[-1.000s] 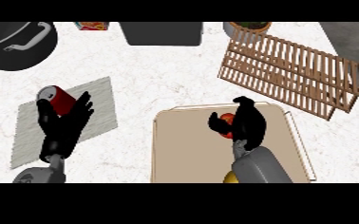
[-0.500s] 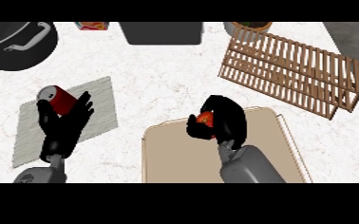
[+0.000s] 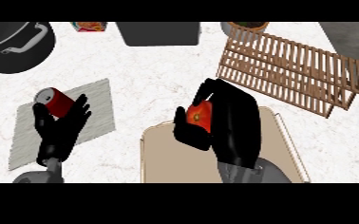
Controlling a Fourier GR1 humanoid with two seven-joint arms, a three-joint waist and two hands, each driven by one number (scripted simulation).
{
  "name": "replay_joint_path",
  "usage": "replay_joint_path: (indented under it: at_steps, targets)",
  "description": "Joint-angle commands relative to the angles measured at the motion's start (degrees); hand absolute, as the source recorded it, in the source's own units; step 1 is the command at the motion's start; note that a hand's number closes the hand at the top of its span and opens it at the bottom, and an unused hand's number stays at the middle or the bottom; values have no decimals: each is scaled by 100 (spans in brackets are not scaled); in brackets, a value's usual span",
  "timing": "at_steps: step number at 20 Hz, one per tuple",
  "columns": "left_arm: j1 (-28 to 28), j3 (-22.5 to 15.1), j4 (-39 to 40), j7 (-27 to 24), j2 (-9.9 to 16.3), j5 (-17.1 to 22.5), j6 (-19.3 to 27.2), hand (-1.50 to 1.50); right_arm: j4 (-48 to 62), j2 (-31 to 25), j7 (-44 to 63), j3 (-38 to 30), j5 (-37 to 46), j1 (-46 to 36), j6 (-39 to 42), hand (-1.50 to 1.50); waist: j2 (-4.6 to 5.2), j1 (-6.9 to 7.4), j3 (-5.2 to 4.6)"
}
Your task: Pick the tomato from the tray and place it in the tiered shelf
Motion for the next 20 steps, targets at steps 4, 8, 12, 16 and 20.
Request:
replay_joint_path:
  at_steps: [4, 8, 12, 16, 20]
  targets:
    - [99, 92, -26, 143, 106, 90, -157, 0, -1369, 44, 1524, -711, 507, -1175, 1656, 150, 3, 1, -22]
    - [-22, 165, -19, 296, 186, 164, -239, 0, -1430, 44, 1488, -1294, 503, -1613, 2160, 150, 18, 5, -20]
    - [56, -19, 191, -32, -266, -102, 132, 0, -1625, -42, 1326, -2101, 257, -2006, 2632, 150, 16, -52, -21]
    - [65, 45, 25, 173, -2, -43, -76, 0, -1188, -347, 948, -3234, -84, -2713, 2826, 150, 23, -9, -16]
    - [-7, 32, -48, 195, -36, -63, -64, 0, -627, -734, 675, -3964, -250, -3266, 3010, 150, 28, 19, -15]
